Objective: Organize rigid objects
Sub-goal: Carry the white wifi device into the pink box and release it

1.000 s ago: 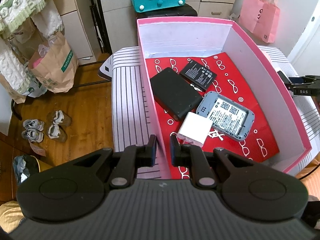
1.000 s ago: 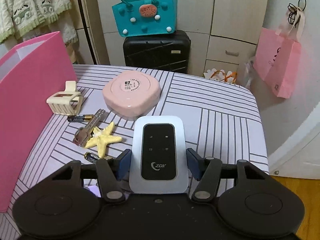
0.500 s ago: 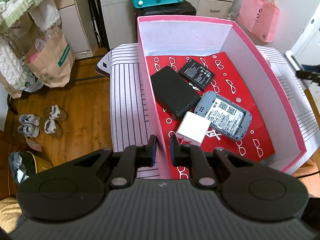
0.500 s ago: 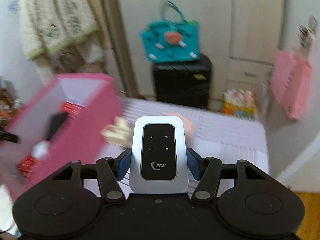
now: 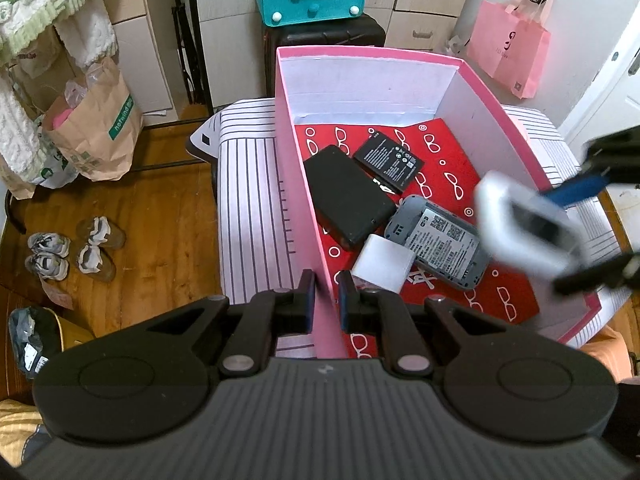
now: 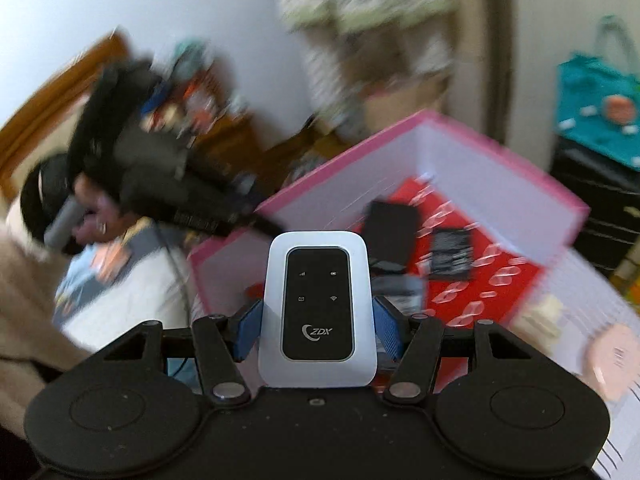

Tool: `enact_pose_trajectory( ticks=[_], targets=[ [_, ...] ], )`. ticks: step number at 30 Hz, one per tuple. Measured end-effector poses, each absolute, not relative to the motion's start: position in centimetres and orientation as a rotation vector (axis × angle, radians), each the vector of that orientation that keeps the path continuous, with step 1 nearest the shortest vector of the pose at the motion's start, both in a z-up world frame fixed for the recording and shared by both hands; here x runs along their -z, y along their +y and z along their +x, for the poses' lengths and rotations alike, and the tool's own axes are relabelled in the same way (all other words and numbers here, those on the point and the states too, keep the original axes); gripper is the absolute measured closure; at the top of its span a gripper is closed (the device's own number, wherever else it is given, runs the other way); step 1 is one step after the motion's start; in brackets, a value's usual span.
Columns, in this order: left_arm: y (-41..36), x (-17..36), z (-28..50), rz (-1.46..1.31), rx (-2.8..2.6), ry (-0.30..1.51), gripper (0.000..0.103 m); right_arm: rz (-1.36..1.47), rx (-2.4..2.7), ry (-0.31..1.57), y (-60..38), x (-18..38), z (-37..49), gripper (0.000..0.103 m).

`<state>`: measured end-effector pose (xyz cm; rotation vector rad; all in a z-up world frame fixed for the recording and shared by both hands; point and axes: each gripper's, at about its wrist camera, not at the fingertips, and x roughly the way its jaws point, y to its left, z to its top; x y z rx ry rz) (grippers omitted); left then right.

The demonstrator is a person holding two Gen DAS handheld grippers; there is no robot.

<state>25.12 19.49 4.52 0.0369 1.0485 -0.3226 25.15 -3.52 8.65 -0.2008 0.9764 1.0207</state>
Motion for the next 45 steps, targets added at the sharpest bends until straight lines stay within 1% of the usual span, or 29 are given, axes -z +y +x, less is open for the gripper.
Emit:
enact_pose_trajectory(
  ticks=[7,14,17,19,22,31,33,38,42,45],
  targets=[
    [19.6,-4.5,25.3,0.032,0.325,1.056,0.092,-0.259,-1.148,1.225,0.7,-4.8,27.3,0.039],
    [19.6,-4.6,25.4,0.026,0.326,1.059,0.092,-0.303,-1.192,1.317,2.6,-2.8,28.3,0.038],
    [19.5,-4.6,25.4,0.026,0.326,1.060,0.092,-0.354,-1.204,1.326,3.4,-2.1,28.5,0.038],
    [19.6,-4.6,25.3,0.023,0.325,1.060,0.092,-0.367,-1.188,1.312,3.5,-2.0,28.4,0.038],
    [19.6,-4.5,25.4,0.018,0.325,1.060,0.092,-0.385,-1.156,1.238,2.7,-3.0,27.9,0.033],
    [19.6,-4.5,25.2,0.004,0.315,1.054,0.092,-0.251,-0.964,0.928,-5.4,-9.7,26.3,0.032],
    [19.5,-4.5,25.1,0.015,0.313,1.050,0.092,-0.214,-0.872,0.918,-7.6,-10.5,26.5,0.030],
    [18.6,-4.6,24.8,0.064,0.293,1.042,0.092,-0.114,-0.702,0.907,-13.0,-11.5,25.9,0.030],
    [18.6,-4.7,24.8,0.065,0.286,1.042,0.092,-0.083,-0.625,0.877,-15.8,-11.0,25.2,0.030],
    [18.7,-4.6,24.9,0.063,0.289,1.050,0.092,-0.023,-0.613,0.906,-17.1,-9.5,25.6,0.028]
  ],
)
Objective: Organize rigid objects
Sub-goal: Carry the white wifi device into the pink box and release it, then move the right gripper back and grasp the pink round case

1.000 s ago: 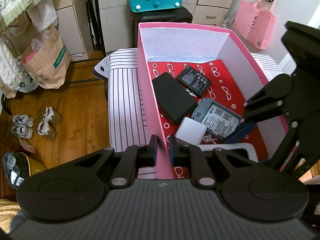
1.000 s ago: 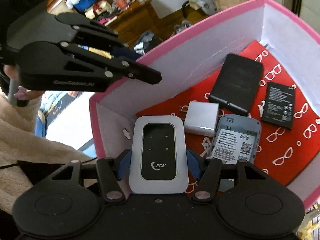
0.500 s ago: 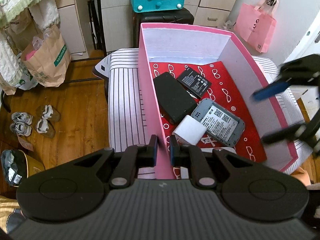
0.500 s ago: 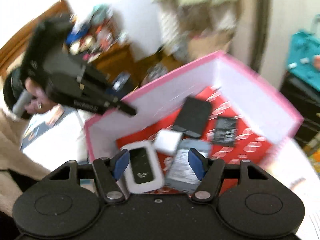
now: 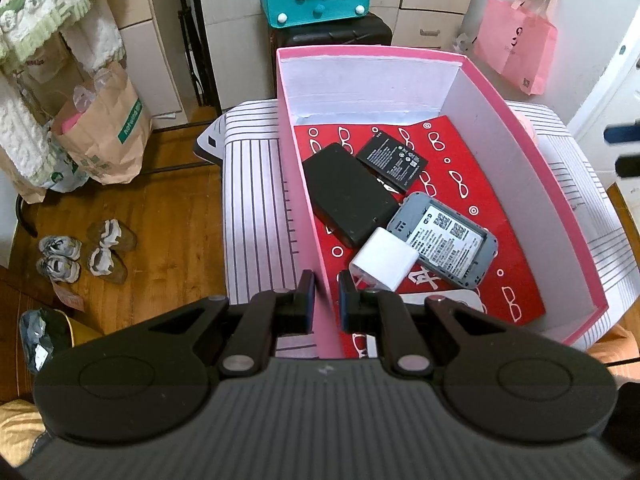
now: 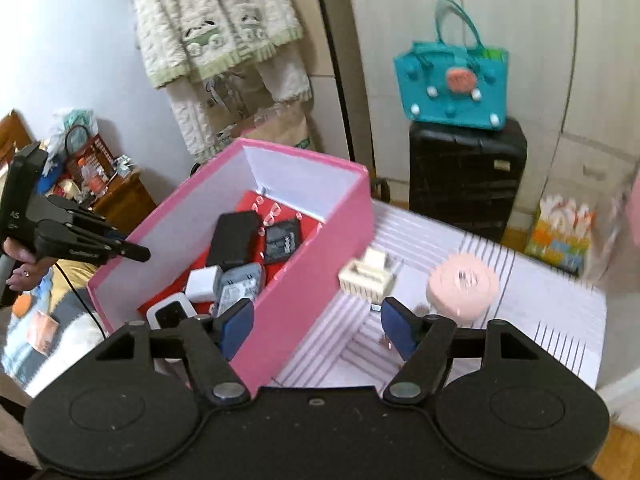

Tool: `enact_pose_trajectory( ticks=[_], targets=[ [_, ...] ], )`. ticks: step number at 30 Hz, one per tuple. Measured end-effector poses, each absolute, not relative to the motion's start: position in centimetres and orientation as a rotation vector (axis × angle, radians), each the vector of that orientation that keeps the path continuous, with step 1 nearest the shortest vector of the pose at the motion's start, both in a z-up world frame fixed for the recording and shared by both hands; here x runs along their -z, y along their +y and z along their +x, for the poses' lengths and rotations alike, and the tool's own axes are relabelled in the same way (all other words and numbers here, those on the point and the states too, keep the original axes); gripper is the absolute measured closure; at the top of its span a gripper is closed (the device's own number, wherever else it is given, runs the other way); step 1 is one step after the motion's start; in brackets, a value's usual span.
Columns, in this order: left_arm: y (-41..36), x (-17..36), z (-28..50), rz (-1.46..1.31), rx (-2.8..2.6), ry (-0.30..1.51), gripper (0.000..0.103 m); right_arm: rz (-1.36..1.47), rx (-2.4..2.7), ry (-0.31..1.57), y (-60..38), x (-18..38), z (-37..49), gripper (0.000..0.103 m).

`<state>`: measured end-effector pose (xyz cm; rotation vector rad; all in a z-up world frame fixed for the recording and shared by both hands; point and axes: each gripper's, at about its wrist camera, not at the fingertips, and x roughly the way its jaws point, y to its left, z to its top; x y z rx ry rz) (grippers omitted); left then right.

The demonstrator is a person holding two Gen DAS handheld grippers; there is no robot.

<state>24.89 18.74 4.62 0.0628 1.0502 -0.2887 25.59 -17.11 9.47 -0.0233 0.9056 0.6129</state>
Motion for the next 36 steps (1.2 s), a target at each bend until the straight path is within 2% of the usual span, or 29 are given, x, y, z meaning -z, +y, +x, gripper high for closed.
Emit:
enact_pose_trajectory(
  ticks=[15,22,30,36],
  targets=[
    [18.7,-4.7,25.7,0.021,0.254,1.081,0.092,-0.050,-0.366,0.842,-22.5,1.0,32.5,0.026],
    [18.0,-4.7,25.6,0.059,0.242,1.078,0.092,-0.088,-0.398,0.851,-22.4,2.8,34.8,0.025],
    [18.0,-4.7,25.8,0.058,0.237,1.084,0.092,-0.150,-0.418,0.859,-20.8,4.0,36.5,0.016],
    [17.9,-4.6,25.9,0.054,0.235,1.082,0.092,-0.139,-0.392,0.837,-20.3,4.5,37.1,0.017]
  ],
)
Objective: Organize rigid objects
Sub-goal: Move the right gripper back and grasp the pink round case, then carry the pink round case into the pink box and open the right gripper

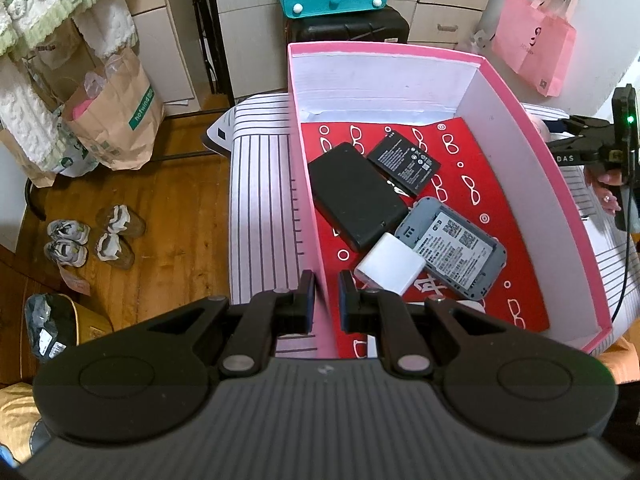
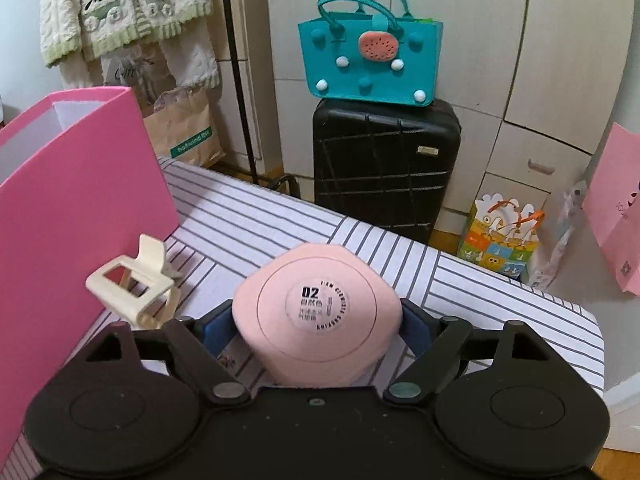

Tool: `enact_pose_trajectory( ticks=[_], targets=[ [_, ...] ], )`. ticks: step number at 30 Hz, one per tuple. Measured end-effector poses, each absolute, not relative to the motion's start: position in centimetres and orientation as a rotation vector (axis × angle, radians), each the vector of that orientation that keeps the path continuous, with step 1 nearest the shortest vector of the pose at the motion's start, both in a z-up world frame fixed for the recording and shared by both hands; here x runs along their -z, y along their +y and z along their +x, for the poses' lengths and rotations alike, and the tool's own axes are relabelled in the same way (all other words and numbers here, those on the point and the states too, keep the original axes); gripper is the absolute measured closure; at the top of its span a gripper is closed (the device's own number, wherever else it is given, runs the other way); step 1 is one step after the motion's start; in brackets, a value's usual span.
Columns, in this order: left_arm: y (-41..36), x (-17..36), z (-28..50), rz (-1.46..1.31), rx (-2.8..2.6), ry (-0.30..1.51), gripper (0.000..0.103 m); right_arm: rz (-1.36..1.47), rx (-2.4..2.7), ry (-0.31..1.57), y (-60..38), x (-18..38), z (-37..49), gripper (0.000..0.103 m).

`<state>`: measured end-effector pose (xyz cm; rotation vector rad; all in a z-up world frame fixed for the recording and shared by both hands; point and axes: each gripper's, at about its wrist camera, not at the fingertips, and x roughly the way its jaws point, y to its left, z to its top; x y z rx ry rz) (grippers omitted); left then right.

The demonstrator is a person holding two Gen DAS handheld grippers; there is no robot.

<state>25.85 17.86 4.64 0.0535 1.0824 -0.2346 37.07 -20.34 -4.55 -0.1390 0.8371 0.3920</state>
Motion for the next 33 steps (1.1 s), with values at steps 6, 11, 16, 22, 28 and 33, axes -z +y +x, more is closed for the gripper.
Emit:
enact_pose_trajectory(
  ticks=[6,11,16,22,28,33],
  targets=[
    [17.9,-4.6,25.9,0.051,0.238,1.082,0.092,-0.100,-0.331,0.837,-20.5,4.3,36.8,0.017],
    [18.0,-4.5,25.9,0.049,0.245,1.079,0.092,-0.084,-0.305,0.815,-20.9,3.2,36.0,0.017],
    [18.1,-4.5,26.0,0.050,0.247,1.076,0.092,-0.067,-0.329,0.776,-20.6,0.8,34.2,0.017],
    [18.2,-4.4,26.0,0.047,0.257,1.070,0.092,0.003,-0.338,0.674,-19.5,-3.6,31.5,0.017],
    [18.2,-4.3,25.9,0.047,0.260,1.064,0.092,0.007,-0.439,0.611,-16.6,-6.9,30.0,0.016],
    [18.2,-4.4,25.9,0.052,0.265,1.063,0.092,-0.005,-0.577,0.634,-12.8,-8.2,29.3,0.016]
  ],
)
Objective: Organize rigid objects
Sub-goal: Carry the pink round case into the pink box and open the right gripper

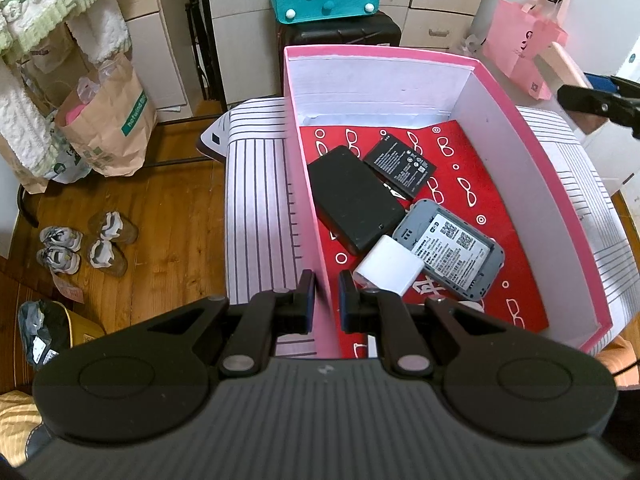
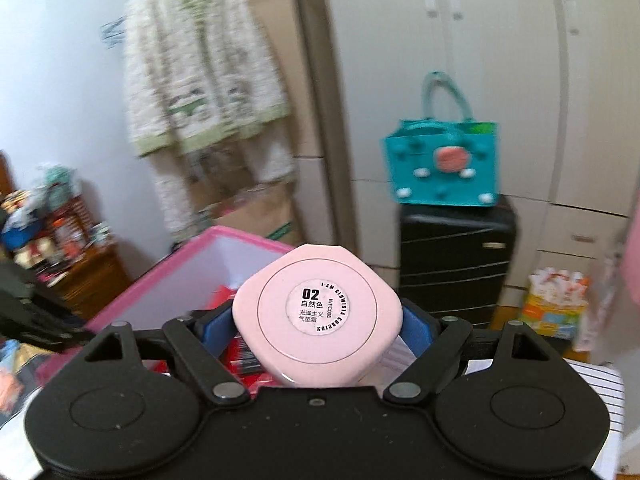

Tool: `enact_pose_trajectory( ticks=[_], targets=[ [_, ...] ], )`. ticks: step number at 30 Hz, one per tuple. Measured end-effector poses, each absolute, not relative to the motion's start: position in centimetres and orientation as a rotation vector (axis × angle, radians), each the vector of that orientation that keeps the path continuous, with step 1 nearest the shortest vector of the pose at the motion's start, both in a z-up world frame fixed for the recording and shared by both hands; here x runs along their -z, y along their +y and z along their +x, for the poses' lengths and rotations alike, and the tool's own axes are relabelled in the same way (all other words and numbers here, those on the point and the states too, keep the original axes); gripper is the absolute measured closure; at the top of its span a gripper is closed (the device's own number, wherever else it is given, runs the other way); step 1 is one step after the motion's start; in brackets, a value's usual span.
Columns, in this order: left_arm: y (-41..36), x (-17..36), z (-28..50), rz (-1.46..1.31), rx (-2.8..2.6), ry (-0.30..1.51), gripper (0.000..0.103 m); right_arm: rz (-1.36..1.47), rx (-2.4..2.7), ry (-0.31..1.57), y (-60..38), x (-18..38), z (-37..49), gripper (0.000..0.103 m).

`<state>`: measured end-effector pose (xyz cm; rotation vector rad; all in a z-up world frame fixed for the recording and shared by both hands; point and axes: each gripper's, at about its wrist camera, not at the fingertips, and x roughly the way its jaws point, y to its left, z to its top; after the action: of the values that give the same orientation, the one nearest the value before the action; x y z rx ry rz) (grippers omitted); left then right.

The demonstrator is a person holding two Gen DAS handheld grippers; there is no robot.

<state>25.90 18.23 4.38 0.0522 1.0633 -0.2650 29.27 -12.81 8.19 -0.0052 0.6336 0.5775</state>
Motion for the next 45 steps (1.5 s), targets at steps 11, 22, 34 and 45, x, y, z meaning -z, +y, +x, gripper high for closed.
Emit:
enact_pose_trajectory(
  ticks=[11,22,34,45],
  targets=[
    [18.6,-4.3,26.0,0.048,0.283,1.068,0.092,-0.115,-0.810,0.792,-5.0,-7.7,29.0,0.016],
    [18.8,-4.3,25.9,0.041,0.293,1.061,0.092,-0.330,-0.855,0.950,-1.1,-3.4,29.0,0.016],
    [18.4,-4.4,26.0,0.053,0.285,1.068,0.092,-0.485,-0.883,1.042,0.5,-2.2,29.3,0.016],
    [18.4,-4.3,25.8,0.057,0.283,1.066,0.092,-0.266,-0.860,0.805,-5.7,-7.7,27.6,0.014]
  ],
)
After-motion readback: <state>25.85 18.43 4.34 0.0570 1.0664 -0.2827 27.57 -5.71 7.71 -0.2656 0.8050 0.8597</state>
